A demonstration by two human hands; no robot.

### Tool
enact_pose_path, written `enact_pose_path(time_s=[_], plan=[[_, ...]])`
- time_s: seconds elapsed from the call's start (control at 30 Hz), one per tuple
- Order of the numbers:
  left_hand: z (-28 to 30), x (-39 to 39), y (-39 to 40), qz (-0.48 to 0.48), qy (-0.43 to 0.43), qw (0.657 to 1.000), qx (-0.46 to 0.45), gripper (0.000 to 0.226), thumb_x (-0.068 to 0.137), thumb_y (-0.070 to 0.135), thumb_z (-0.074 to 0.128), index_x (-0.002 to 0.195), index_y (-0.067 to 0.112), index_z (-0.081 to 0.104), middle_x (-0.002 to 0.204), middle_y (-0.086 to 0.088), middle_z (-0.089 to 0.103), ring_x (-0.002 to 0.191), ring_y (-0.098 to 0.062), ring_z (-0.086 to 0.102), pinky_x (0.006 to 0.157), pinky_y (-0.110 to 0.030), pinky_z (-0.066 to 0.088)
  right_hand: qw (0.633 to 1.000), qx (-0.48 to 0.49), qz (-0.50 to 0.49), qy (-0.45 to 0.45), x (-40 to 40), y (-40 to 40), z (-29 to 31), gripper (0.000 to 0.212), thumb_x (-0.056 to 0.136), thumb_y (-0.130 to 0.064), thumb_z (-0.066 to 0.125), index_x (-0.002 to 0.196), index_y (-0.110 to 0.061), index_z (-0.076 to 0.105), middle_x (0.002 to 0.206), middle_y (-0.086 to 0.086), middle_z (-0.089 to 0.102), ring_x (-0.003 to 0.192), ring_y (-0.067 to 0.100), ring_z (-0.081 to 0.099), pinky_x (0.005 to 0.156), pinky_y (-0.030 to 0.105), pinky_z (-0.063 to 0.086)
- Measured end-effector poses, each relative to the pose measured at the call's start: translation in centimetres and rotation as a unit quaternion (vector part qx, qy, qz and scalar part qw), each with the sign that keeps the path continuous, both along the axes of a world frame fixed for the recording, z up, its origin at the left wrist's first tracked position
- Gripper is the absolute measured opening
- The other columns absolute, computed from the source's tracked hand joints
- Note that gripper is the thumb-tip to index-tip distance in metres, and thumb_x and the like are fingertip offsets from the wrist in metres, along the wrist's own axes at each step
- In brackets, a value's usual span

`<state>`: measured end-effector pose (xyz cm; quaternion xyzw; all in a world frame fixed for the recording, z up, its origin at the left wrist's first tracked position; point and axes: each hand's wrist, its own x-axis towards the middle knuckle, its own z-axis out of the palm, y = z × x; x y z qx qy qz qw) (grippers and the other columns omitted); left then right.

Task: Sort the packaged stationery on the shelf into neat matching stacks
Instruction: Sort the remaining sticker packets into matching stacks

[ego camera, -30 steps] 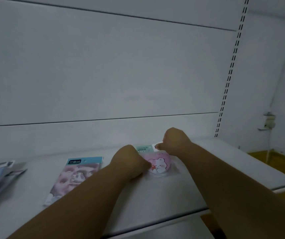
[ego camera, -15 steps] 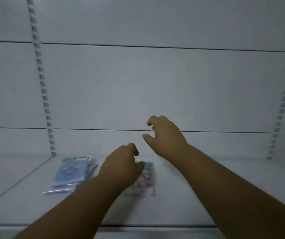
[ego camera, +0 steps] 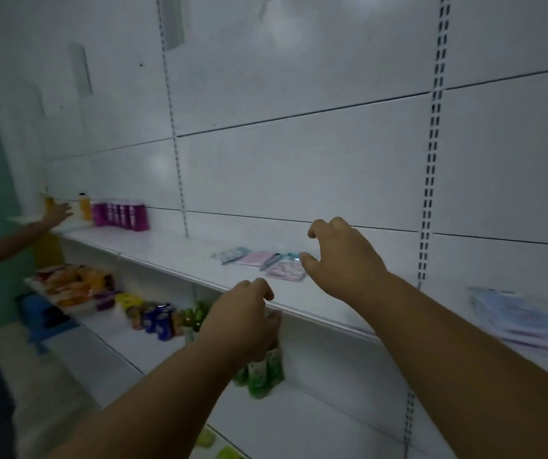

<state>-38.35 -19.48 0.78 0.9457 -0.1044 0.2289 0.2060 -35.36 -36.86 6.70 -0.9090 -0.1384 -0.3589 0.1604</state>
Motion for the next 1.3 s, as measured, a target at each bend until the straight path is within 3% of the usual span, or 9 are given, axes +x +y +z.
enact_pose_path(time_s=[0.13,0.27,0.63,0.9,1.03,1.17,1.3], plan=[[-0.2,3.0,6.5,0.009,0.013,1.0,0.013,0.033,0.086,0.036,0.063,0.116,0.028,0.054,0.098,0.01,0.049,0.087,-0.009,0.055,0.073,-0.027,0.053,1.0,-0.006,0.003,0.006,3.4,6.6,0.4,0.04,0.085,-0.044,0.057,0.118,-0.022,0.051,0.111,0.006,0.054,0.093,0.024,0.056,0.076,0.037,0.051],[-0.5,8.9,9.5,-0.003,0.013,1.0,-0.013,0.031,0.087,0.041,0.06,0.115,0.028,0.054,0.104,0.006,0.055,0.083,-0.011,0.059,0.076,-0.035,0.057,1.0,-0.026,-0.016,-0.001,8.3,9.5,0.3,0.04,0.085,-0.046,0.056,0.117,-0.023,0.051,0.108,0.005,0.055,0.087,0.022,0.055,0.069,0.033,0.046],[-1.4,27.2,15.0,-0.021,0.0,0.999,0.026,0.035,0.085,0.047,0.057,0.113,0.027,0.057,0.107,0.003,0.063,0.092,-0.016,0.06,0.08,-0.033,0.051,0.998,-0.036,-0.048,0.035,23.2,14.8,0.6,0.04,0.086,-0.044,0.057,0.119,-0.022,0.052,0.11,0.006,0.056,0.09,0.023,0.055,0.07,0.031,0.041],[-2.5,38.9,17.5,0.026,0.034,0.989,0.141,0.053,0.082,0.063,0.046,0.112,0.019,0.051,0.114,-0.007,0.062,0.103,-0.027,0.054,0.081,-0.037,0.042,0.985,-0.038,-0.154,0.073,27.3,17.6,-1.3,0.039,0.087,-0.045,0.056,0.119,-0.022,0.052,0.114,0.005,0.056,0.098,0.025,0.056,0.081,0.037,0.047],[-2.9,42.0,17.6,-0.017,0.087,0.985,0.145,0.063,0.07,0.073,0.043,0.108,0.024,0.053,0.111,-0.002,0.065,0.101,-0.026,0.055,0.076,-0.037,0.038,0.972,-0.033,-0.213,0.098,28.6,18.8,-1.8,0.039,0.086,-0.045,0.056,0.118,-0.022,0.054,0.114,0.005,0.058,0.1,0.025,0.056,0.084,0.038,0.049],[-1.9,43.5,17.8,-0.015,0.142,0.979,0.143,0.074,0.06,0.077,0.051,0.112,0.024,0.046,0.118,-0.005,0.06,0.111,-0.029,0.051,0.082,-0.04,0.034,0.961,-0.005,-0.254,0.108,29.1,20.2,-3.0,0.04,0.085,-0.044,0.058,0.118,-0.022,0.054,0.11,0.005,0.059,0.097,0.024,0.058,0.08,0.035,0.048],[-0.8,43.8,18.2,-0.047,0.163,0.977,0.127,0.08,0.059,0.063,0.068,0.119,0.019,0.04,0.12,-0.009,0.056,0.112,-0.029,0.051,0.085,-0.039,0.037,0.95,0.009,-0.286,0.125,29.5,21.3,-3.9,0.04,0.085,-0.044,0.06,0.118,-0.022,0.054,0.109,0.005,0.059,0.094,0.023,0.058,0.079,0.035,0.048]])
